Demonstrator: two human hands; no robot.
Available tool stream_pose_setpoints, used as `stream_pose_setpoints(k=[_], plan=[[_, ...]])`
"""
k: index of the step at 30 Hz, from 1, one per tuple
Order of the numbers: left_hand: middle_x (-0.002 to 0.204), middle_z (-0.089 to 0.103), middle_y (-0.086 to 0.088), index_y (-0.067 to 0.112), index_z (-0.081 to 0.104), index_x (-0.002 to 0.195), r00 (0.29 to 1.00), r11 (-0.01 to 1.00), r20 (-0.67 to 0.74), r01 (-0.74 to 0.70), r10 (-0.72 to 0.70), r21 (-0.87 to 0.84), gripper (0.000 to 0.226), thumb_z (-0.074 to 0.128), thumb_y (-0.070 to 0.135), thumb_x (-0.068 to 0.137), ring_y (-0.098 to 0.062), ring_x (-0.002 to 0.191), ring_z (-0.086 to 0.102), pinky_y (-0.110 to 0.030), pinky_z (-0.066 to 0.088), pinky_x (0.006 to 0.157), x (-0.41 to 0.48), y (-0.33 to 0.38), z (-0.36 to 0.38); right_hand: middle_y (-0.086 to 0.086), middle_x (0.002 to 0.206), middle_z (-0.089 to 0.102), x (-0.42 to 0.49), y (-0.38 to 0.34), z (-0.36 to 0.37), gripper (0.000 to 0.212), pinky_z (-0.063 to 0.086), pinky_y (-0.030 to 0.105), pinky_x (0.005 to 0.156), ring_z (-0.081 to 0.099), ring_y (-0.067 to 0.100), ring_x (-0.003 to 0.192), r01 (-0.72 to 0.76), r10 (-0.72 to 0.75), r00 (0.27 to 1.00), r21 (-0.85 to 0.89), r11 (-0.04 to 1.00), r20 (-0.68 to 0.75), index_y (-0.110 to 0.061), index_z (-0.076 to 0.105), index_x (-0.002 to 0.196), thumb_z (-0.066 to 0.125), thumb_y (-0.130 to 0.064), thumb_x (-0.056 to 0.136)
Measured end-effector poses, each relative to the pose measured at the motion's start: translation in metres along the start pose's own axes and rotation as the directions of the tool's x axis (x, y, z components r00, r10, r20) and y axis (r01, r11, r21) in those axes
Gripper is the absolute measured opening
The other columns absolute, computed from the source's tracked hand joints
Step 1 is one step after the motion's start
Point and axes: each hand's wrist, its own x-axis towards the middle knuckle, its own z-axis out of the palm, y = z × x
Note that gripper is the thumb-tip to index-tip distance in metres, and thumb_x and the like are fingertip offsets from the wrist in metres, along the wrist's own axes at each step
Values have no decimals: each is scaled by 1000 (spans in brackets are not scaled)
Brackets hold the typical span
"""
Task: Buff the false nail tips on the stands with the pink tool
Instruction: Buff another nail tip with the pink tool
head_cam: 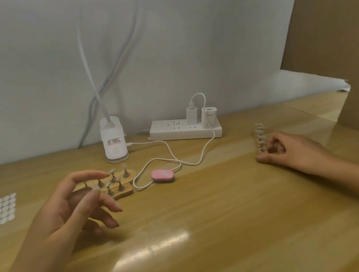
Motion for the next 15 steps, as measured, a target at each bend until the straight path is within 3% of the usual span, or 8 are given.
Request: stream_pose_setpoints(k=[2, 4, 9, 12, 15], plan=[[86, 74, -12, 39, 64, 118, 1000, 1000, 1, 13, -13, 8, 67, 66, 84, 69, -29, 67, 72, -25, 57, 51, 0, 1, 0, -4, 75, 56, -2, -5, 4, 32, 36, 23, 56, 49, 3, 63, 94, -100, 995, 200, 975, 20, -31, 62, 101, 75, -50, 79], [86, 74, -12, 39, 64, 118, 1000, 1000, 4, 21, -21, 5, 68, 67, 84, 67, -29, 68, 72, -26, 57, 52, -1, 2, -1, -5, 73, 52, -3, -11, 7, 32, 37, 16, 58, 48, -2, 61, 200, -220, 975, 276, 940, 43, -31, 64, 114, 76, -34, 85], [86, 74, -11, 41, 65, 116, 999, 999, 21, 48, -48, 5, 68, 68, 85, 65, -29, 68, 72, -25, 57, 52, -1, 5, -1, -8, 87, 51, 2, -25, 14, 42, 35, 17, 68, 46, 1, 77, 354, -363, 930, 130, 926, 51, -40, 53, 133, 67, -34, 93], [86, 75, -11, 41, 65, 117, 997, 997, 25, 72, -72, 20, 65, 67, 83, 67, -30, 68, 72, -26, 58, 52, -1, 7, -2, -10, 90, 50, 9, -32, 18, 39, 39, 26, 76, 46, 2, 81, 395, -399, 916, 90, 914, 35, -38, 55, 134, 63, -36, 95], [86, 75, -12, 41, 65, 116, 997, 996, 2, 75, -75, 43, 39, 66, 64, 85, -30, 67, 72, -27, 57, 50, -3, 6, -1, -13, 93, 49, 16, -37, 23, 38, 38, 30, 86, 44, 2, 85, 433, -433, 901, 8, 902, 35, -38, 56, 134, 58, -42, 97]])
